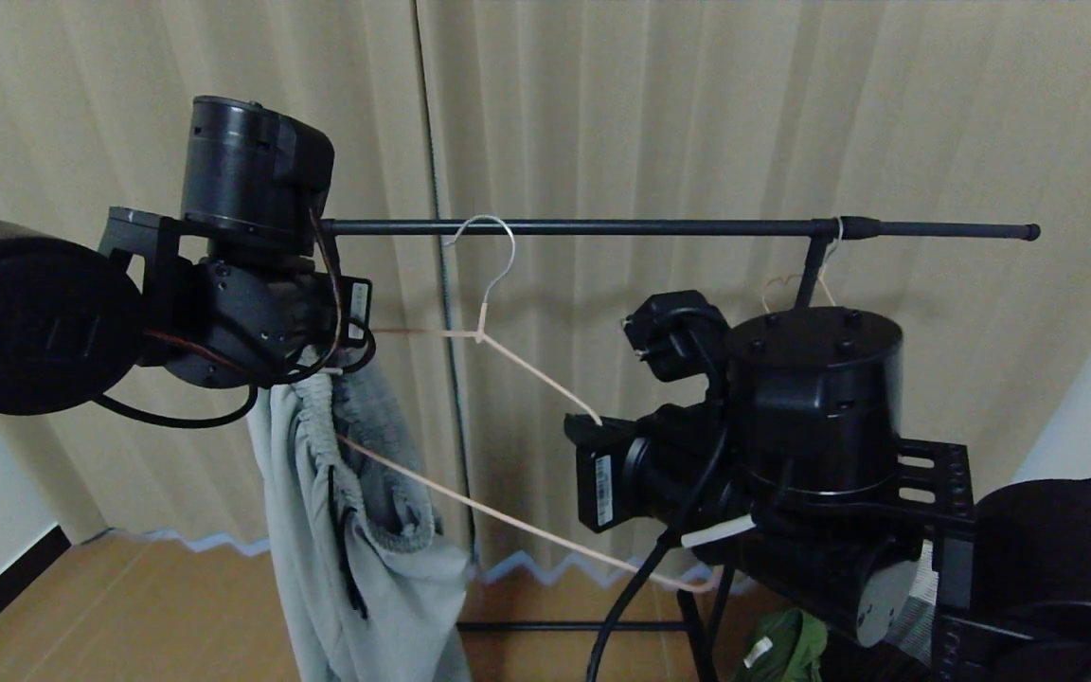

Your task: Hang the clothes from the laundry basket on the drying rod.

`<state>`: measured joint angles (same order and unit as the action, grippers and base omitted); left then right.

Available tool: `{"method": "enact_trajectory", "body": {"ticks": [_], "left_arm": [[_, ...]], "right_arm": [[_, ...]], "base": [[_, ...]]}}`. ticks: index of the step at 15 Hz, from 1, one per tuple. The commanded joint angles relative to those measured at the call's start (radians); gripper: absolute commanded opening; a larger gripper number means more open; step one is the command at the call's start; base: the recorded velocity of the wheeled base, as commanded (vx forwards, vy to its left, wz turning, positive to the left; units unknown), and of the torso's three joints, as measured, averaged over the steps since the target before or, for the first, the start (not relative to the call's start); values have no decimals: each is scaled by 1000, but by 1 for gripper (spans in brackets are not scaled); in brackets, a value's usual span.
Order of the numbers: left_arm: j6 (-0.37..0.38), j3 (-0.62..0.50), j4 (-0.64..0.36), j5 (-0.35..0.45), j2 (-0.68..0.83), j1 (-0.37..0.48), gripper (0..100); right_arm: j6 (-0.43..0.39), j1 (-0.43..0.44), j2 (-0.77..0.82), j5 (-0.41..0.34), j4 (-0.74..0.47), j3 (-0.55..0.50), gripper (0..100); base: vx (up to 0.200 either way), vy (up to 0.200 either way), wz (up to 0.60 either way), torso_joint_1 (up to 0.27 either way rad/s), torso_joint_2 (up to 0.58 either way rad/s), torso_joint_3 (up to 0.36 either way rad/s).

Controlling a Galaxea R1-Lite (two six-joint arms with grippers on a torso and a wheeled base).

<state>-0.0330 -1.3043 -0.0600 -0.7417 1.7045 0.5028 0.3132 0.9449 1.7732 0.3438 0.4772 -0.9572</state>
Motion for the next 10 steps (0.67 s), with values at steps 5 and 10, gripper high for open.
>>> {"method": "enact_trajectory", "body": {"ticks": [5,10], "left_arm": [[-1,0,8,-2,-2,2,0],[-4,16,8,-4,-46,49,0]], "right_arm": [[32,6,123,1,-2,-66,0],[33,-15,181,1,-2,-141,0]], "base": [[0,0,0,0,0,0],[0,0,0,0,0,0]]}}
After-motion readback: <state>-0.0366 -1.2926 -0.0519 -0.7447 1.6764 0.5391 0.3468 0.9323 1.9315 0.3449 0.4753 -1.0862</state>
